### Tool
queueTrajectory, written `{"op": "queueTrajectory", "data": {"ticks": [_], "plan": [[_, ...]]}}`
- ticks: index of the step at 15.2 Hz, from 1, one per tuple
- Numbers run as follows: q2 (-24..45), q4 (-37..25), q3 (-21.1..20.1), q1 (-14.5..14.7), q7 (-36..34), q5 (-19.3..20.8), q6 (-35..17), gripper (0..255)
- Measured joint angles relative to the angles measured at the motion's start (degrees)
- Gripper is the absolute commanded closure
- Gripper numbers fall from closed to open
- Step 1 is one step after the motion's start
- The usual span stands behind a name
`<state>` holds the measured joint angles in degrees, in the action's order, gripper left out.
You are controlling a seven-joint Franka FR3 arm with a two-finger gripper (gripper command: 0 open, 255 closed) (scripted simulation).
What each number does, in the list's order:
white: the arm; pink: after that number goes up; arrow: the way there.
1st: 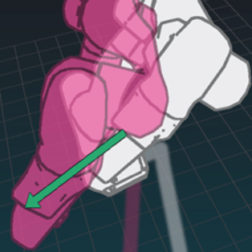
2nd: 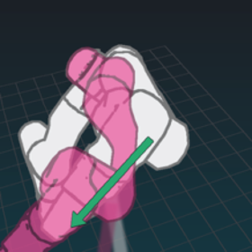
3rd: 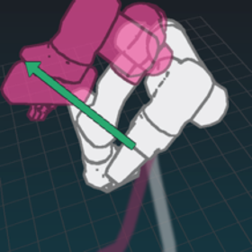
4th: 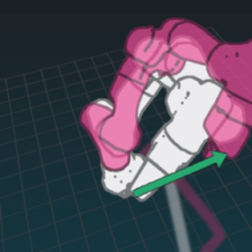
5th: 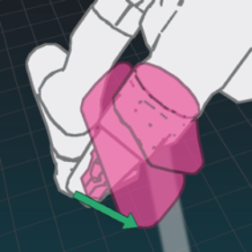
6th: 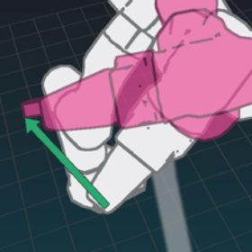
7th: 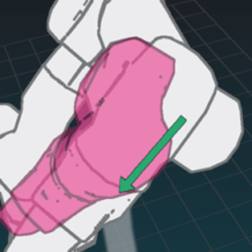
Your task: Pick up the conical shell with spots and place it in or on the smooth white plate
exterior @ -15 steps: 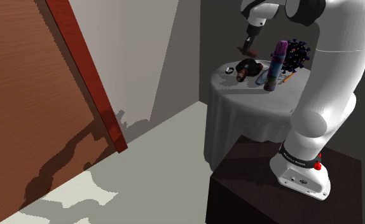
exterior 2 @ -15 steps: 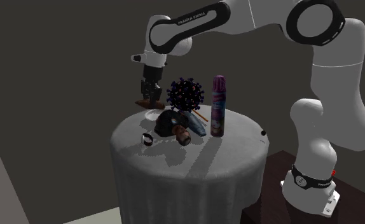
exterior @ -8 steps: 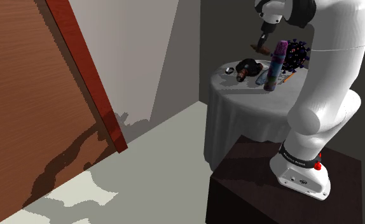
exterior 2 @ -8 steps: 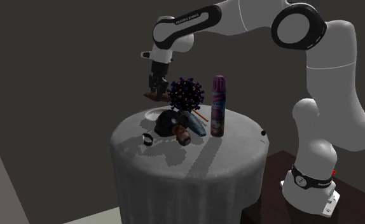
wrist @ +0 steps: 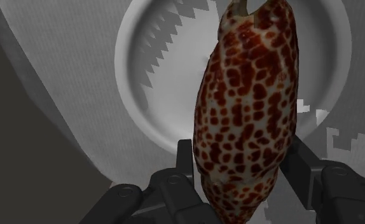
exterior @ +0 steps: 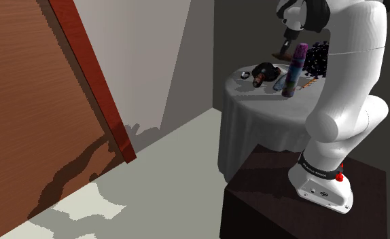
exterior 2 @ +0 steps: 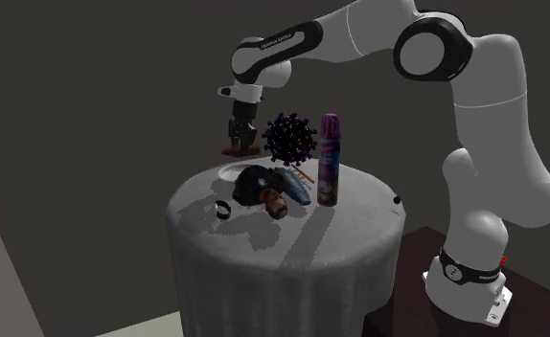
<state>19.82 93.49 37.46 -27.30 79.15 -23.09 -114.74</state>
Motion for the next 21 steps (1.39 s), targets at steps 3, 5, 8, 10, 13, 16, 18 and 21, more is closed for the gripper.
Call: {"op": "queueTrajectory", "data": {"ticks": [3,5,8,10,13,16,18,21], "plan": [[0.42,1.73,-0.24,0.03,0.66,-0.57,-1.97,255],[0.65,3.05,-0.39,0.03,1.20,-0.97,-3.39,255],[1.55,4.11,-0.76,-0.18,1.96,-1.83,-5.12,255],[1.79,4.97,-0.91,-0.19,2.33,-2.18,-6.13,255],[2.01,5.02,-1.00,-0.25,2.44,-2.35,-6.36,255],[2.02,5.04,-1.00,-0.25,2.46,-2.38,-6.40,0],[2.02,5.04,-1.00,-0.25,2.46,-2.38,-6.41,0],[2.02,5.04,-1.00,-0.25,2.46,-2.38,-6.41,0]]}}
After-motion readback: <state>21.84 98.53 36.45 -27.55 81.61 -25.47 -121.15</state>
